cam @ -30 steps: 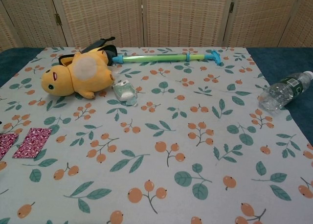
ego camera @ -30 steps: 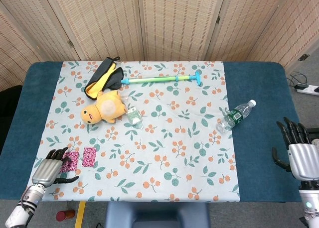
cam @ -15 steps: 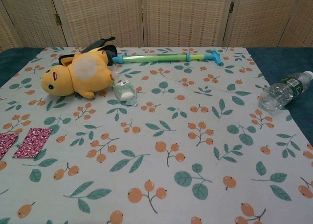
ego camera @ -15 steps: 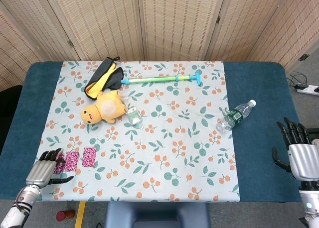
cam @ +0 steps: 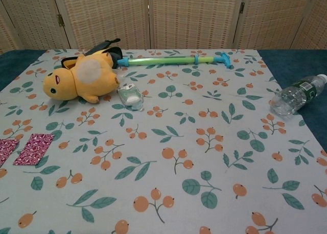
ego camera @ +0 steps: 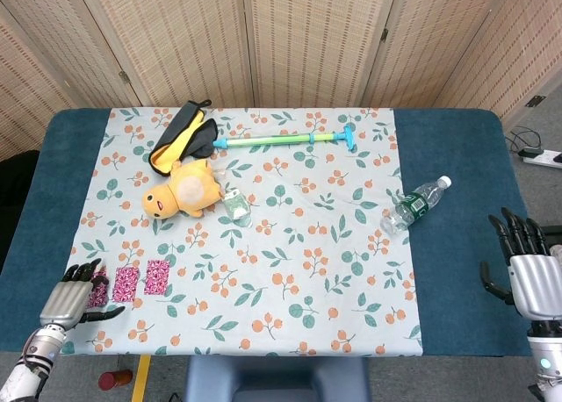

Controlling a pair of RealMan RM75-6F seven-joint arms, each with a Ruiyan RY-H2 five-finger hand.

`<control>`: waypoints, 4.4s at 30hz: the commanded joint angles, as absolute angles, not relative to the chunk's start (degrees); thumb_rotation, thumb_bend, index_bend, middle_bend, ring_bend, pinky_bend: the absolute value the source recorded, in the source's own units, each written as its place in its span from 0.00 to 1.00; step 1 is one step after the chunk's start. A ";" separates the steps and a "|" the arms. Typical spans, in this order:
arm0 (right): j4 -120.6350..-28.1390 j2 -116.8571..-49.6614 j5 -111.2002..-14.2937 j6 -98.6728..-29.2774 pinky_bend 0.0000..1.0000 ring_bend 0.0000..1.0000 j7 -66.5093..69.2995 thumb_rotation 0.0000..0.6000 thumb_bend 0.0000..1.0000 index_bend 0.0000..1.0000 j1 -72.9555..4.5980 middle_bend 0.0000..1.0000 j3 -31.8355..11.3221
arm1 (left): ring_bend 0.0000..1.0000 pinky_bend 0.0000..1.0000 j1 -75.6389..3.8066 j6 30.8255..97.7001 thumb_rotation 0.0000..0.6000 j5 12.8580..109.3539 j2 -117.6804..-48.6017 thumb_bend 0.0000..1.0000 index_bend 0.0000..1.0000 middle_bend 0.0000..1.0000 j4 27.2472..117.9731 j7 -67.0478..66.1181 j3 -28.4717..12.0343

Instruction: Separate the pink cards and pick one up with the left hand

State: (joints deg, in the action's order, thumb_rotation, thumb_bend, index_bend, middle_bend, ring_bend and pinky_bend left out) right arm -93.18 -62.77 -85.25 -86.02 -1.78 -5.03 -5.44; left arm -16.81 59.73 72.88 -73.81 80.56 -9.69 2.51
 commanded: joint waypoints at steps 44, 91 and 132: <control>-88.29 -63.39 -83.55 -84.89 0.00 0.00 3.22 0.80 0.55 0.00 -4.48 0.00 -5.59 | 0.00 0.00 -29.52 53.67 0.69 56.44 -78.77 0.13 0.22 0.00 90.59 -27.94 -2.05; -89.42 -62.97 -83.14 -84.75 0.00 0.00 1.99 0.80 0.55 0.00 -4.50 0.00 -5.89 | 0.00 0.00 -26.85 59.54 1.00 61.93 -75.53 0.13 0.36 0.00 89.92 -21.19 -1.12; -91.82 -62.58 -84.08 -85.05 0.00 0.00 -0.19 0.80 0.55 0.00 -5.03 0.00 -5.80 | 0.00 0.00 -18.47 57.45 1.00 60.76 -73.78 0.14 0.31 0.00 79.35 -8.36 -0.65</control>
